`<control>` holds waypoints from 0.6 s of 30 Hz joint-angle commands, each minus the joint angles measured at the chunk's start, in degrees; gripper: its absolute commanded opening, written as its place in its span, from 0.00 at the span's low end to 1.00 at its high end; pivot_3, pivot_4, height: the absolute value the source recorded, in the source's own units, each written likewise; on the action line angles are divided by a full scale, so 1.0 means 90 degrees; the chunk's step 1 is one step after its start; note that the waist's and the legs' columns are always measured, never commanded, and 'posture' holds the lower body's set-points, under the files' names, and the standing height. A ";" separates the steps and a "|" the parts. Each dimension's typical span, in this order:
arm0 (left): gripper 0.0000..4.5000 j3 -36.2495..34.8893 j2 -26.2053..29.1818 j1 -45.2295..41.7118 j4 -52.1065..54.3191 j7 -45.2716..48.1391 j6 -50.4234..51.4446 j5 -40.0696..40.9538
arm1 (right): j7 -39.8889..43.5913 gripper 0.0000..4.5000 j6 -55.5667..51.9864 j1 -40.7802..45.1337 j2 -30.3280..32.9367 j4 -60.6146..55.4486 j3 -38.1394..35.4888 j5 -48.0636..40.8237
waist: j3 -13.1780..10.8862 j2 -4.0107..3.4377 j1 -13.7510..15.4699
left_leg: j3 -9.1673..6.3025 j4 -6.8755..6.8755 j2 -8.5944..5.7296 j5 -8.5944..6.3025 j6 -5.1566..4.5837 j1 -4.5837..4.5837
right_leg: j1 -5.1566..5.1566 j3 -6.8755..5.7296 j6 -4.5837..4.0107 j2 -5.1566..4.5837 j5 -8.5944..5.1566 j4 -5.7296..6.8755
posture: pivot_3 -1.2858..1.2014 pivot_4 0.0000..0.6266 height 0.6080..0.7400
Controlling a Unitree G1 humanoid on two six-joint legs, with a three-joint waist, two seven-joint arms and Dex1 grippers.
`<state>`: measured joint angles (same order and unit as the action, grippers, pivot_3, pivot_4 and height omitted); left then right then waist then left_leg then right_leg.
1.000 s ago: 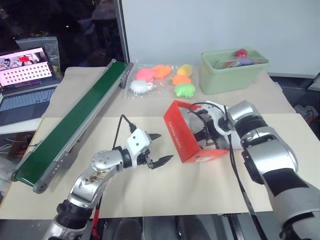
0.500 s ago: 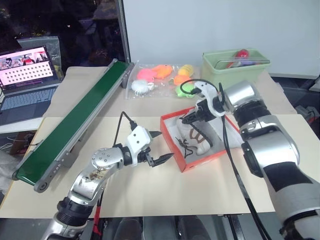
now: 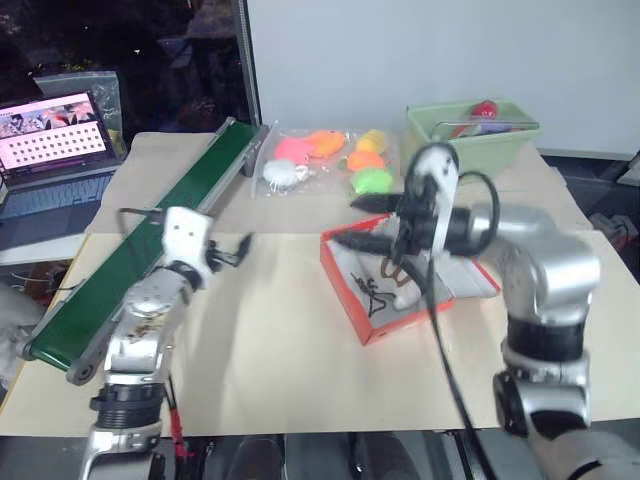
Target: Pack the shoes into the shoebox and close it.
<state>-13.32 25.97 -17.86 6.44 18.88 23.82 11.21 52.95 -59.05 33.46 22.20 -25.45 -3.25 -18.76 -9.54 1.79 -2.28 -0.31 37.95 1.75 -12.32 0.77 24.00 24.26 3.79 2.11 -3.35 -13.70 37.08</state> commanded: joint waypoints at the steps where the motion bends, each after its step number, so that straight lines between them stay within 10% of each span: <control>1: 1.00 -0.0650 0.0248 0.0005 0.0083 -0.0105 0.0049 0.0214 | -0.0609 0.99 0.0700 -0.0678 -0.0175 -0.0342 0.0046 0.0052 | -0.0003 0.0002 0.0010 | 0.0002 0.0001 -0.0004 0.0001 0.0001 -0.0002 | -0.0003 0.0001 0.0001 -0.0004 0.0000 -0.0002 | 0.52 0.24 0.92; 18: 1.00 -0.1367 0.1288 0.0396 -0.0337 0.0898 0.0207 0.0838 | -0.1043 0.99 0.1842 -0.1111 -0.0226 -0.0291 0.0915 -0.0194 | -0.0004 0.0006 -0.0023 | 0.0012 0.0003 0.0004 0.0004 0.0006 -0.0019 | -0.0006 0.0010 0.0005 0.0006 0.0002 0.0000 | 0.52 0.24 0.92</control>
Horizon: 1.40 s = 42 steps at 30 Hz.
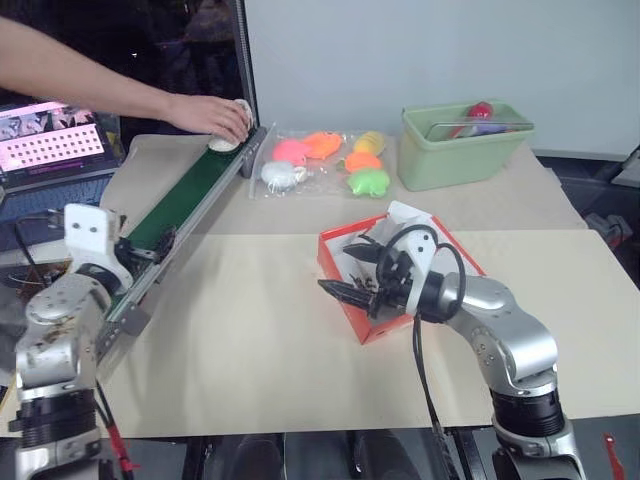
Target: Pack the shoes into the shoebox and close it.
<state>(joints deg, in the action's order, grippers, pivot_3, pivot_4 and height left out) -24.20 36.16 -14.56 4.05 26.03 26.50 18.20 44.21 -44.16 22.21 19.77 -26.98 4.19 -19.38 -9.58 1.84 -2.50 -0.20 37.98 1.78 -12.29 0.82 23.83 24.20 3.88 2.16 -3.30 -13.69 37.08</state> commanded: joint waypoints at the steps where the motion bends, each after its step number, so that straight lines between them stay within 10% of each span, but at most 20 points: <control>1: 1.00 -0.0146 0.0167 0.0022 -0.0118 0.0114 -0.0101 0.0057 | -0.0091 0.99 0.0195 0.0142 0.0048 -0.0115 0.0123 -0.0119 | 0.0000 0.0000 0.0008 | 0.0001 0.0000 -0.0001 0.0000 0.0000 0.0000 | -0.0001 0.0000 0.0000 -0.0001 0.0000 -0.0001 | 0.52 0.24 0.92; 42: 1.00 0.0926 0.1689 -0.1776 -0.3387 0.1930 -0.0535 -0.0397 | -0.2197 0.99 -0.0940 0.0090 -0.0676 -0.0375 0.0038 -0.0926 | -0.0003 0.0008 0.0000 | 0.0006 -0.0004 0.0003 0.0000 0.0000 0.0004 | 0.0008 0.0001 0.0000 0.0003 -0.0001 0.0001 | 0.52 0.24 0.92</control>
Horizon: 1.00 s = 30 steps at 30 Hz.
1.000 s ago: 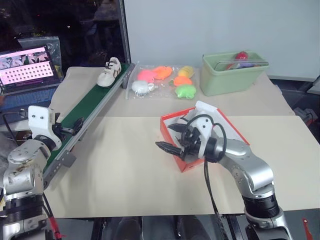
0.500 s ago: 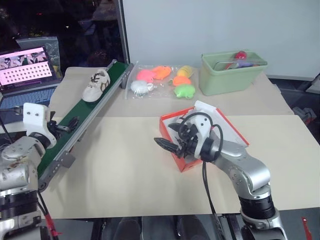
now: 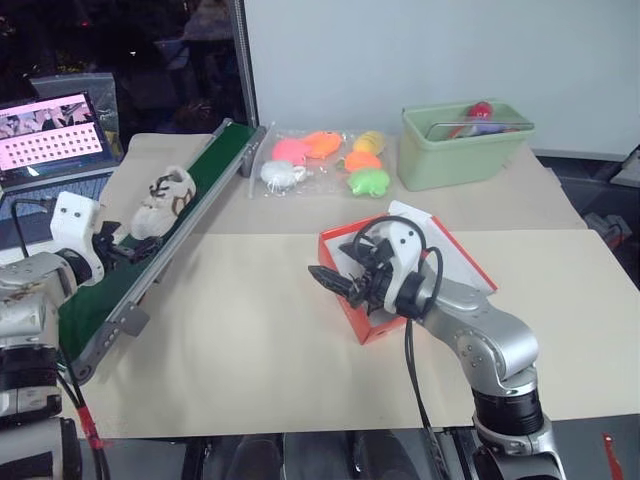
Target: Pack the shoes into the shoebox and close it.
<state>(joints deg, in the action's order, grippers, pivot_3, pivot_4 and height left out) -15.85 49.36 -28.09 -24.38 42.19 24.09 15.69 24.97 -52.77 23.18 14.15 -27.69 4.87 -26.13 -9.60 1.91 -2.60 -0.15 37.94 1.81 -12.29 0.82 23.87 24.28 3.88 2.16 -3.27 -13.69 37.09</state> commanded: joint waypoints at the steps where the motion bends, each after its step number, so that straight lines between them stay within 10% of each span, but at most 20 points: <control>1: 1.00 0.0013 0.0231 -0.0314 -0.0297 0.0156 -0.0300 -0.0134 | -0.0070 0.99 0.0017 -0.0023 -0.0051 -0.0301 -0.0039 -0.0181 | 0.0000 0.0001 0.0014 | 0.0000 0.0000 0.0000 0.0000 0.0000 0.0001 | 0.0000 0.0000 0.0000 0.0000 0.0000 0.0000 | 0.52 0.24 0.92; 11: 1.00 0.0520 0.0170 0.0136 -0.0634 0.0486 0.0073 -0.0449 | -0.0230 0.99 -0.0032 0.0023 -0.0059 -0.0339 -0.0182 -0.0336 | 0.0000 0.0001 0.0002 | 0.0002 0.0000 0.0000 0.0000 0.0000 0.0000 | 0.0000 0.0000 0.0000 -0.0001 0.0000 0.0000 | 0.52 0.24 0.92; 20: 0.46 0.0371 0.0118 0.0304 -0.0246 0.0498 0.0303 -0.0381 | -0.0277 1.00 -0.0012 0.0143 -0.0019 -0.0205 -0.0266 -0.0439 | 0.0003 -0.0005 0.0163 | 0.0002 0.0000 -0.0006 0.0001 -0.0001 -0.0014 | -0.0014 0.0000 0.0000 -0.0006 -0.0001 0.0006 | 0.52 0.24 0.92; 30: 0.46 0.0291 -0.0100 0.0060 -0.0274 -0.0111 -0.0003 -0.0603 | -0.0359 1.00 -0.0036 0.0215 0.0001 -0.0116 -0.0320 -0.0518 | 0.0005 -0.0008 0.0218 | 0.0003 0.0000 -0.0005 0.0002 -0.0001 -0.0015 | -0.0015 0.0000 0.0000 -0.0005 -0.0001 0.0009 | 0.52 0.24 0.92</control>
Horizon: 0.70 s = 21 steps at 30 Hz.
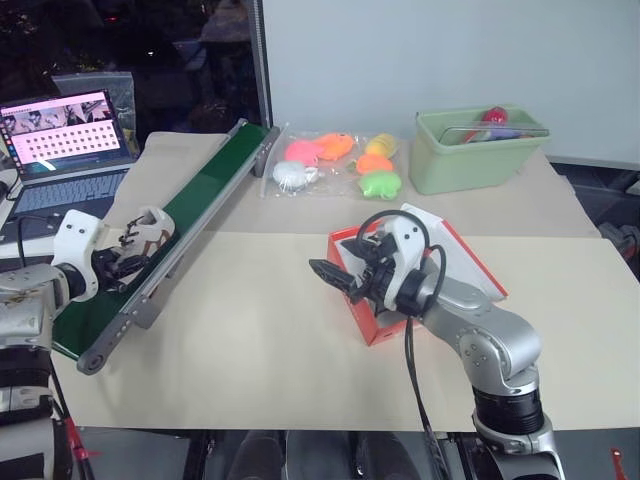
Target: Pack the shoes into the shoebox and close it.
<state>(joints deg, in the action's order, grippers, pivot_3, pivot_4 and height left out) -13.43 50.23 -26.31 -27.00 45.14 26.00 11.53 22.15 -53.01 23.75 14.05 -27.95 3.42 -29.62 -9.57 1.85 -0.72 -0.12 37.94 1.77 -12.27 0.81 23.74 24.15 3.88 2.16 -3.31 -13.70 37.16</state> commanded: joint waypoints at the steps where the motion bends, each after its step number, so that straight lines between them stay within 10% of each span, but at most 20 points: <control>1: 0.46 -0.0074 -0.0290 -0.0278 0.0074 -0.0785 -0.0444 -0.0205 | -0.0063 1.00 -0.0028 0.0173 0.0006 -0.0059 -0.0191 -0.0147 | 0.0001 -0.0002 0.0019 | 0.0000 0.0000 0.0000 0.0000 0.0000 -0.0001 | -0.0001 0.0000 0.0000 0.0000 0.0000 0.0002 | 0.52 0.24 0.92; 8: 0.46 -0.0258 -0.1009 -0.0918 0.1757 -0.2469 -0.1666 -0.0528 | -0.0420 1.00 -0.0468 0.0437 -0.0395 0.0285 -0.0783 -0.0747 | -0.0001 0.0063 0.0024 | -0.0007 0.0008 0.0007 0.0008 -0.0002 0.0033 | 0.0018 -0.0006 -0.0007 0.0003 0.0013 -0.0006 | 0.52 0.24 0.92; 21: 0.46 0.0673 -0.2457 -0.0200 0.4491 -0.2466 0.0067 0.0119 | -0.1347 1.00 -0.1342 0.0956 -0.1140 0.1076 -0.1729 -0.1805 | 0.0001 0.0059 -0.0190 | -0.0004 -0.0002 0.0004 0.0001 -0.0005 0.0045 | 0.0028 -0.0003 0.0001 0.0000 0.0020 -0.0006 | 0.52 0.24 0.92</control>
<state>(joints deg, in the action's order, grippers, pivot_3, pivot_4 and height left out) -4.47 26.83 -27.80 11.77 23.27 25.77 11.64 10.12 -65.20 31.24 3.44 -16.93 -11.76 -44.43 -9.56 2.38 -2.43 -0.16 37.92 1.80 -12.26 0.77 24.12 24.40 3.86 2.17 -3.30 -13.52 37.10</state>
